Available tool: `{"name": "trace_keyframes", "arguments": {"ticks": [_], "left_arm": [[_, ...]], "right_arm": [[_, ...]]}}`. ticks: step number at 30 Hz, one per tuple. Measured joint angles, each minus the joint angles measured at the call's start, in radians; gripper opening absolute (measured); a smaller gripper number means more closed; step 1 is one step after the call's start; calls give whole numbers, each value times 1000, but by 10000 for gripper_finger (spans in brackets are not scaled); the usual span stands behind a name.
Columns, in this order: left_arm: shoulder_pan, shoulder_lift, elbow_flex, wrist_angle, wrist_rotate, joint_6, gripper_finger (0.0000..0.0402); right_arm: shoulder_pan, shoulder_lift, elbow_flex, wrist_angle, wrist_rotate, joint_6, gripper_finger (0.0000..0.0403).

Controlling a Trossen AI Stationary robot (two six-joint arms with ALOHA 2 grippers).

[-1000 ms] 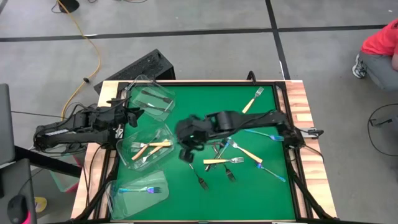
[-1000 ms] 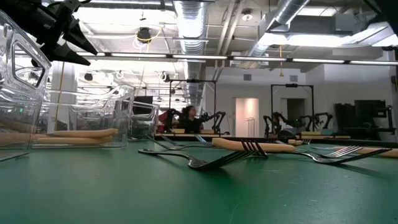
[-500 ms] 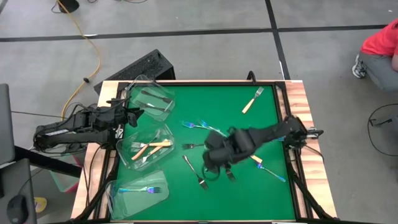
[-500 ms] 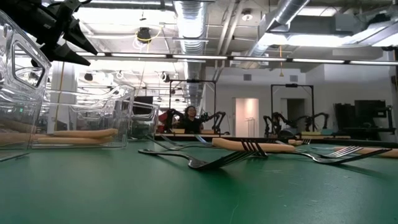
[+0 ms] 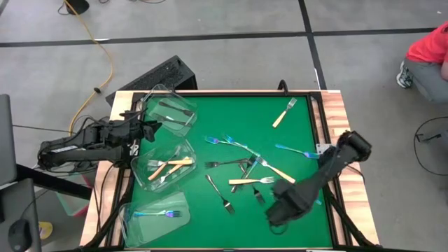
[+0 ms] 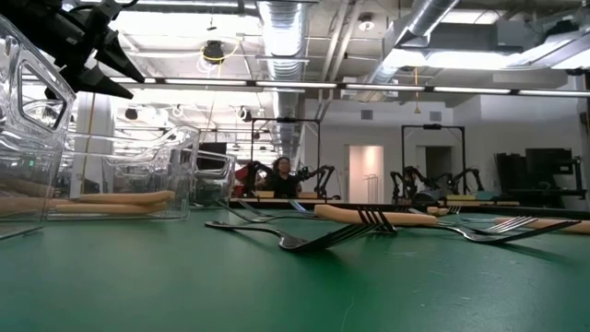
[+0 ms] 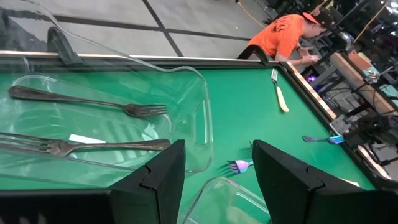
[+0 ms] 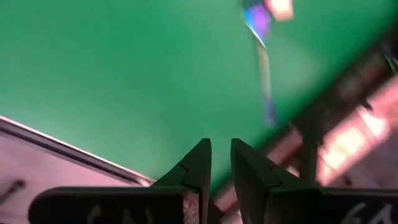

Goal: Sort silverware by color (type)
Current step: Put the blue fork into the bottom transparent bin

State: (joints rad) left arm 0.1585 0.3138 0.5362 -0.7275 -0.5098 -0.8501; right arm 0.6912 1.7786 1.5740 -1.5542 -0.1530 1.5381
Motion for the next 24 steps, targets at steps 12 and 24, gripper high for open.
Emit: {"name": "trace_keyframes", "arguments": {"ticks": [12,24], "left_arm": [[0,0,0,0,5,17,172],[0,0,0,-1,7,18,172]], "right_arm": [[143,-386,-473,332,-49,330,77],[110,-418,-752,529,-9,250,223]]}}
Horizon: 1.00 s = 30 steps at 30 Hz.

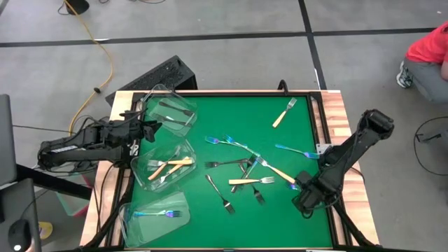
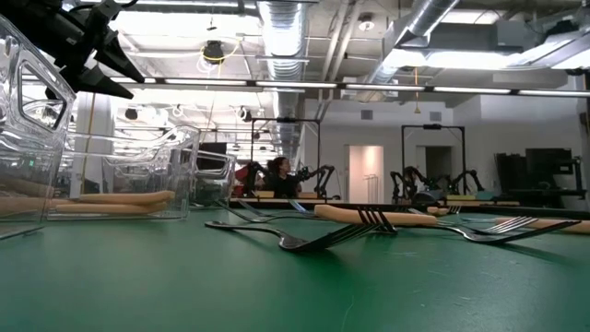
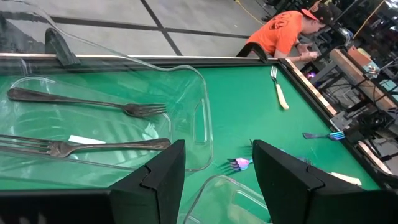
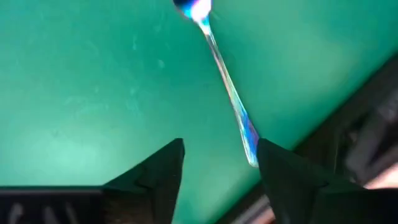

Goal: Sort silverware by color (type)
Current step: Put the blue fork into the bottom transparent bin

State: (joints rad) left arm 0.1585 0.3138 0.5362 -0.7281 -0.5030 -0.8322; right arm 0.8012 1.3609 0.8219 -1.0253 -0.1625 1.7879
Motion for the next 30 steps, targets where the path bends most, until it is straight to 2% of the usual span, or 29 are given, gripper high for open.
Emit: {"name": "trace_keyframes", "arguments": {"ticks": [4,12,18,23,30], "left_arm": [[0,0,0,0,0,0,172],[0,0,0,0,0,-5,172],[0,0,0,0,0,-4,172],[0,0,0,-1,0,0,172],[0,0,0,-1,-1,0,172]], "right_arm": [[-30,0,-78,89,18,-46,248],[-85,1,-200,223,45,-93,245],[-122,-3,-234,276,34,-145,238],[-143,-2,-236,279,22,-176,189],[-149,-1,-237,279,16,-174,86]]}}
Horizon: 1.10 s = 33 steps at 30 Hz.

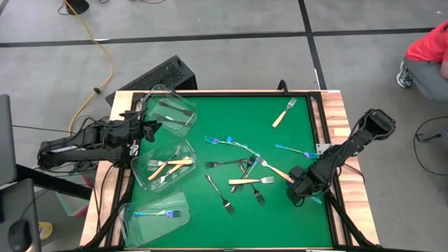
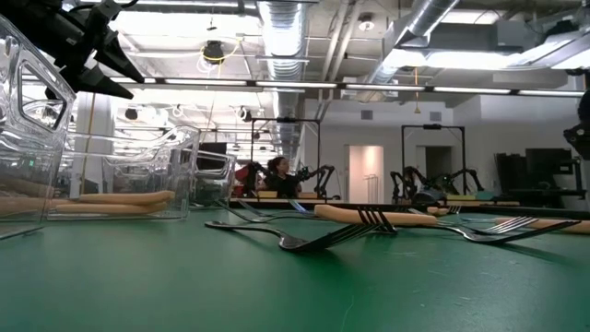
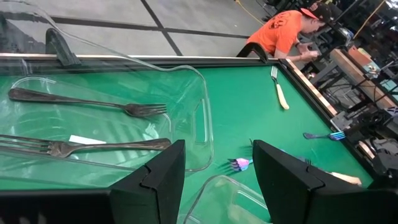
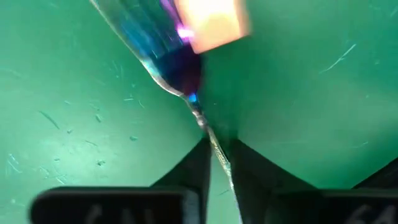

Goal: Sort silverware by color (type)
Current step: Put the blue fork into the bottom transparent bin

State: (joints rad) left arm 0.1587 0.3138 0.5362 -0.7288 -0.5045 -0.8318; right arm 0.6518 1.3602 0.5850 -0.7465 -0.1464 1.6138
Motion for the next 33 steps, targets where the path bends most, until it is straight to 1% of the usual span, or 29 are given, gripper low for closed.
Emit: {"name": "trace_keyframes", "arguments": {"ticks": [6,13,20,24,28,33], "left_arm": [[0,0,0,0,-6,0,172],[0,0,0,0,-7,1,172],[0,0,0,-14,-7,1,172],[0,0,0,-40,-7,1,172],[0,0,0,-46,-7,0,172],[0,0,0,-45,-7,0,172]], "right_arm": [[0,0,0,2,-30,6,14],[2,4,28,3,-15,24,9],[2,6,104,42,103,38,6],[3,5,164,62,204,47,5],[2,4,227,66,334,45,5],[-13,4,274,156,516,13,4]]}}
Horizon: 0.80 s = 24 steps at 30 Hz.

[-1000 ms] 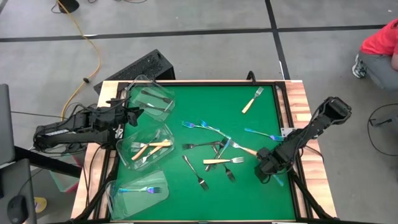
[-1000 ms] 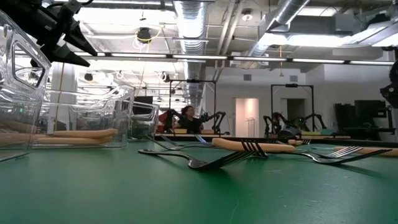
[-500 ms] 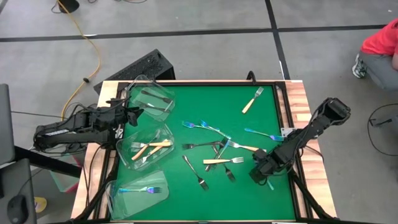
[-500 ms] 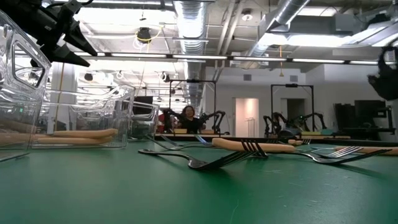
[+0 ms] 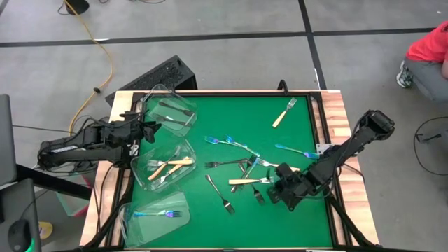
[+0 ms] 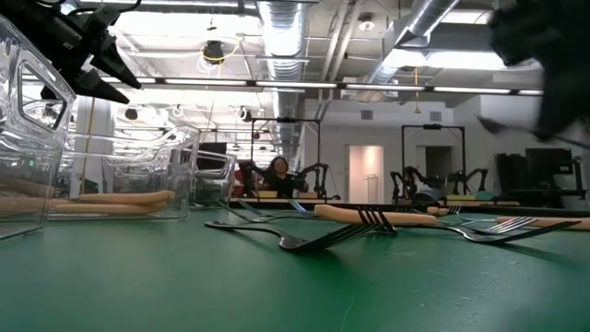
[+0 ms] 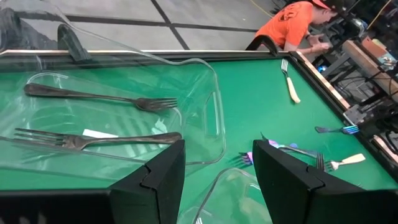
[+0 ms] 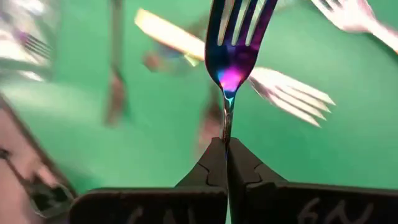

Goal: Sort silverware by color (type)
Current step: Put the blue fork into the bottom transparent bin

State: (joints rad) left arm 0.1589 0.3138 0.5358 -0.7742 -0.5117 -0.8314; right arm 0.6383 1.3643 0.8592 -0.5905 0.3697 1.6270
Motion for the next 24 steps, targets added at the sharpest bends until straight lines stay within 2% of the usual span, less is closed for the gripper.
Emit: {"name": "trace_keyframes", "arguments": {"ticks": [3,8,15,24], "left_arm": [[0,0,0,0,0,-1,172],[0,0,0,0,0,-1,172],[0,0,0,0,0,-1,172],[0,0,0,-7,1,-2,172]], "right_arm": [[-32,35,26,77,68,-67,4],[-106,168,108,195,66,-226,4],[-208,390,332,300,-3,-516,4],[-335,633,726,285,-143,-914,4]]}}
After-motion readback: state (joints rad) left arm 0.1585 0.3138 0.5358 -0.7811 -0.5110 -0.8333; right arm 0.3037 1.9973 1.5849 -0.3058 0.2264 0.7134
